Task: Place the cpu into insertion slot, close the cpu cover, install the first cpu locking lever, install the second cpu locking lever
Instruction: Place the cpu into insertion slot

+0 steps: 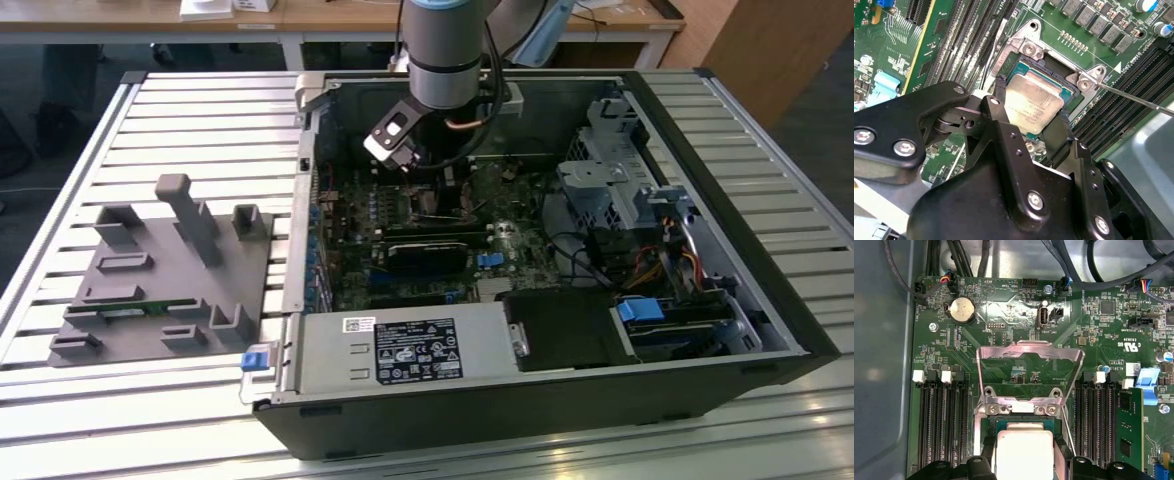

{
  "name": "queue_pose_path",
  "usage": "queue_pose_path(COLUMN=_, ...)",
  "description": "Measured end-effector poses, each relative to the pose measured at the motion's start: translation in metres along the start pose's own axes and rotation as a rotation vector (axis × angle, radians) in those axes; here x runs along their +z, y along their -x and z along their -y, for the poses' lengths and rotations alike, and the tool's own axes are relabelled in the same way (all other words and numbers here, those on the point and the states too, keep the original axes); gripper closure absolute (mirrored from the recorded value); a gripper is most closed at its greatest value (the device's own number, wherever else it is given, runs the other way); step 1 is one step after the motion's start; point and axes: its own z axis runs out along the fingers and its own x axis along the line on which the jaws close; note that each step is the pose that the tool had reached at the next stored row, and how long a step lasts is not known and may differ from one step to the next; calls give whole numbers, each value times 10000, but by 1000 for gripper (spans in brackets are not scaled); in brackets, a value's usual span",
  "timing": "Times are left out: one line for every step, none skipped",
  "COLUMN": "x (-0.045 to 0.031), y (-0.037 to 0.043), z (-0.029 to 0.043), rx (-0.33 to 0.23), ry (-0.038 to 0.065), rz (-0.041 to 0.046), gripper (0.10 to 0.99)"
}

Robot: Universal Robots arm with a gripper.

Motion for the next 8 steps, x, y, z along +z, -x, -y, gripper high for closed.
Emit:
queue_pose_path(x=0, y=0, z=0, rx=0, ry=1, rz=-1, gripper=545)
queue_pose_path(x=1, y=0, z=0, rx=0, ry=2, rz=-2, gripper=545)
queue_pose_path(x=1, y=0, z=0, rx=0, ry=1, rz=-1, gripper=545)
queue_pose_path(x=1, y=0, z=0, rx=0, ry=1, rz=-1, gripper=545)
queue_pose_path(x=2, y=0, z=0, rx=0, ry=1, rz=-2, gripper=545)
queue_pose_path(x=2, y=0, z=0, rx=0, ry=1, rz=-2, gripper=545)
queue_pose_path(x=2, y=0, z=0, rx=0, ry=1, rz=-2, gripper=545)
queue_pose_path(x=2, y=0, z=0, rx=0, ry=1, rz=-2, gripper=545)
